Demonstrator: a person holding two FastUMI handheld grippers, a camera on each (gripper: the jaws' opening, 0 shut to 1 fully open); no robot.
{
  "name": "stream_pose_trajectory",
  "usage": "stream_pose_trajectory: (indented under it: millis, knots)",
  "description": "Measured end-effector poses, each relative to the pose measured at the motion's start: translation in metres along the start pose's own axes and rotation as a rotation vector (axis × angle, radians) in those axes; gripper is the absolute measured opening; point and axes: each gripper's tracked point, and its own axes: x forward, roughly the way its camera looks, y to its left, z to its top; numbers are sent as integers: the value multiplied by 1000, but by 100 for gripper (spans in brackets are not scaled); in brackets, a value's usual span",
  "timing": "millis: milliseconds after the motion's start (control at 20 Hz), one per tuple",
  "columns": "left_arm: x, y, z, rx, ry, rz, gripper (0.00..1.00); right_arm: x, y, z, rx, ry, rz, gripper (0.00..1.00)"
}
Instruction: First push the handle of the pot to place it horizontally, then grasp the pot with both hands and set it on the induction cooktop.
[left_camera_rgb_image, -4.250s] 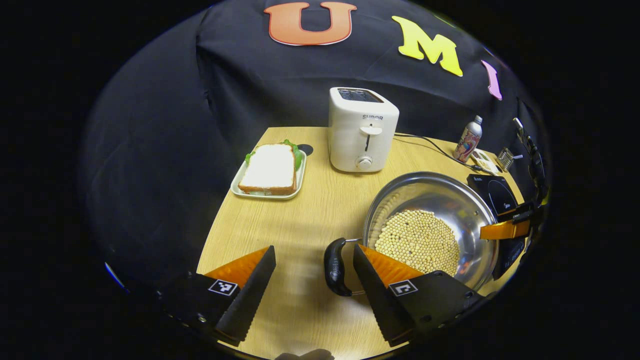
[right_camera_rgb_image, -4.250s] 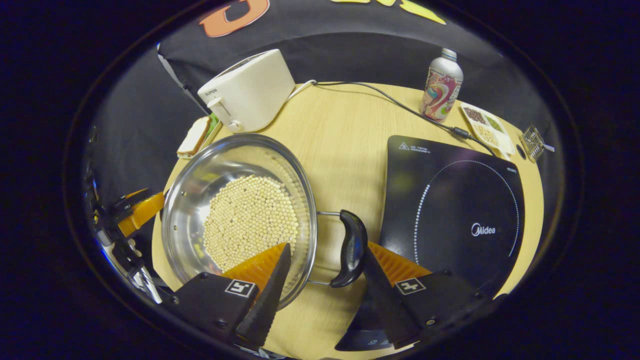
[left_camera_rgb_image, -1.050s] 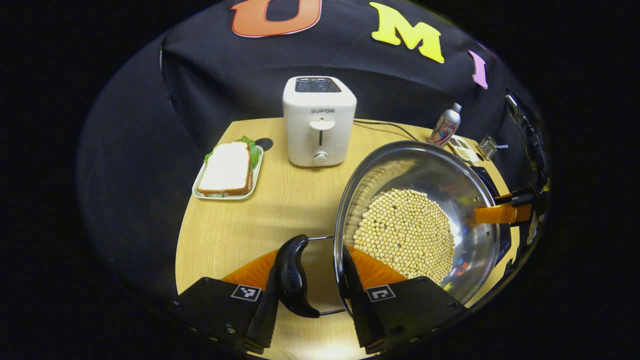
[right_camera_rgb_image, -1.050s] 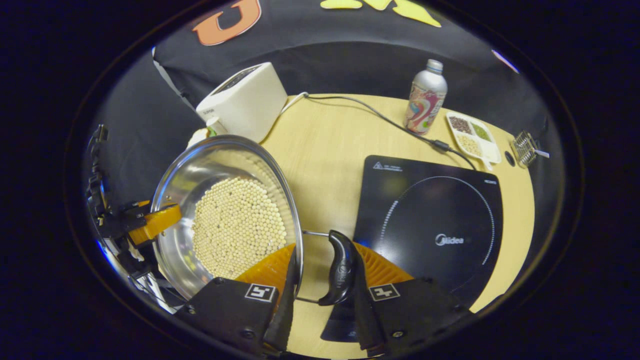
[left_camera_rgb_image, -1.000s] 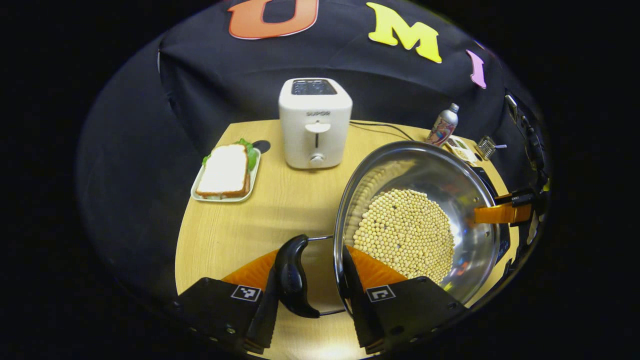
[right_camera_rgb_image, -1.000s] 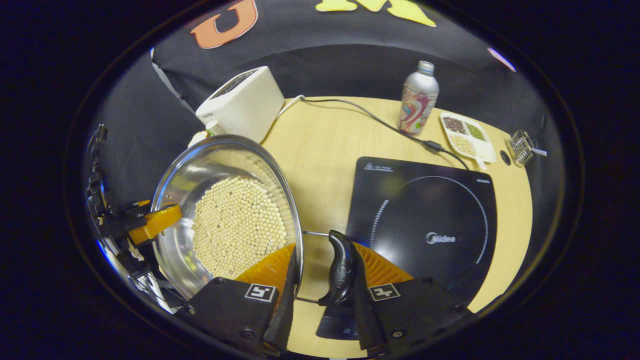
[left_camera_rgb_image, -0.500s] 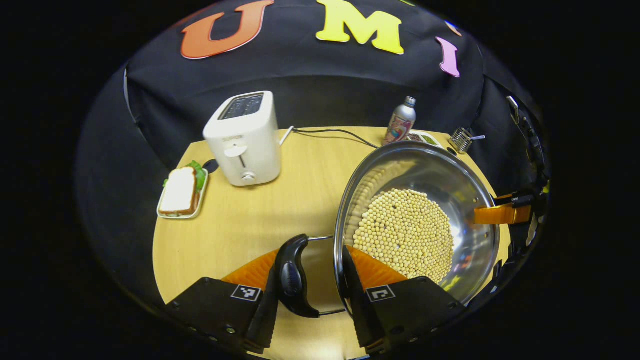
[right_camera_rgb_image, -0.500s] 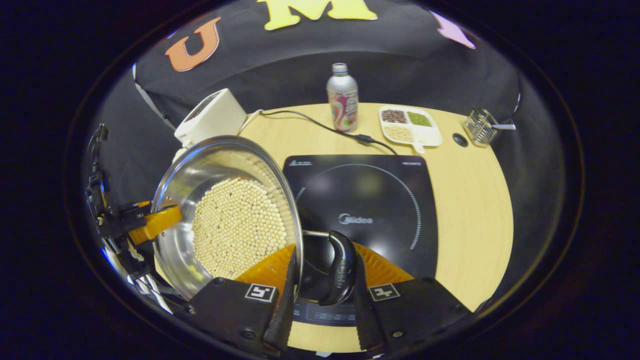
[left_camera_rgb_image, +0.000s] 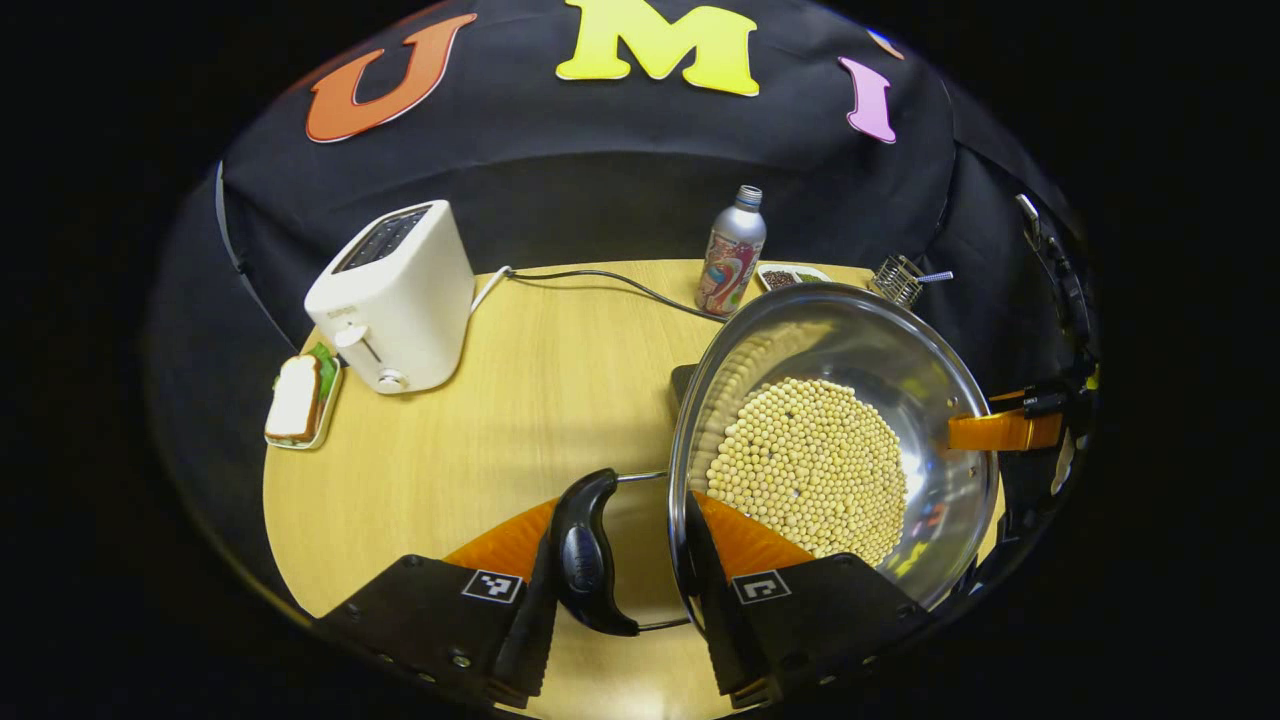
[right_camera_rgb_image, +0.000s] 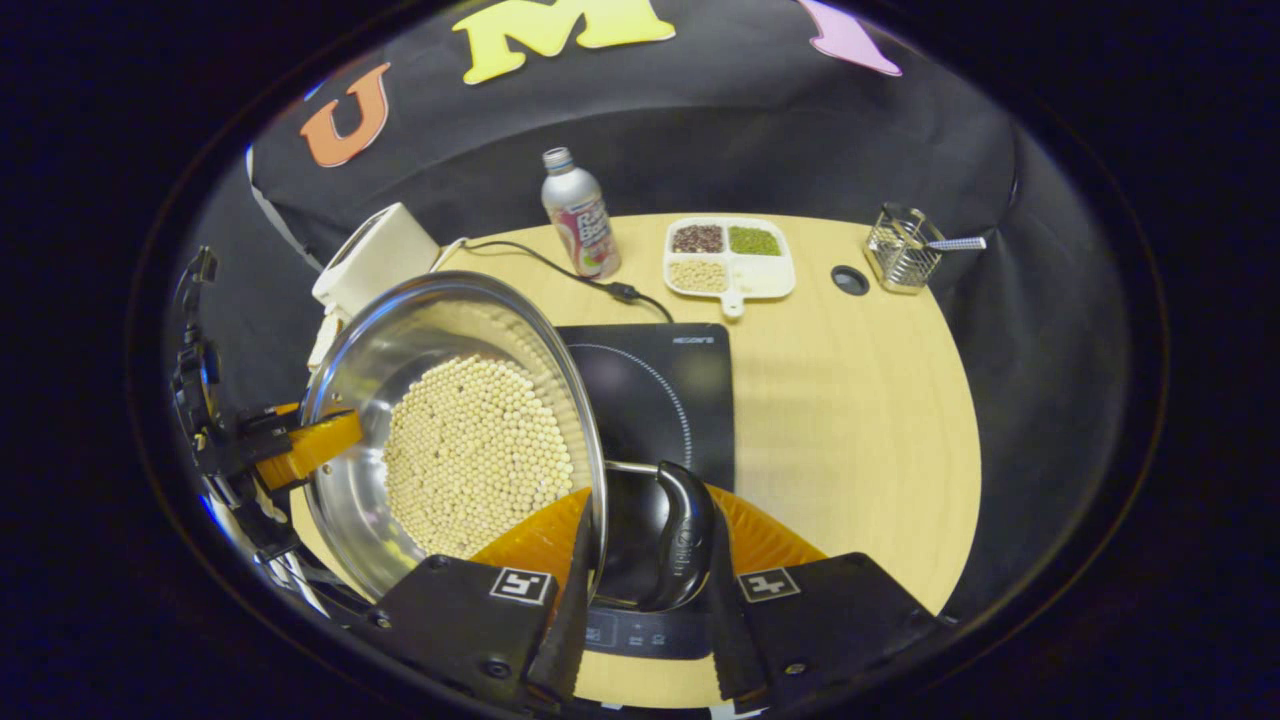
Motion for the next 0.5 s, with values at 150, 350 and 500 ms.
stream_pose_trajectory:
  millis: [150, 350, 500]
  knots:
    - [14, -13, 3, -6, 13, 0, 61, 7, -20, 7, -3, 11, -2, 52]
    - [31, -26, 4, -7, 35, 1, 61, 16, -35, 12, 3, 39, -1, 52]
    - [36, -29, 3, -5, 46, 1, 61, 19, -42, 13, 0, 50, -4, 51]
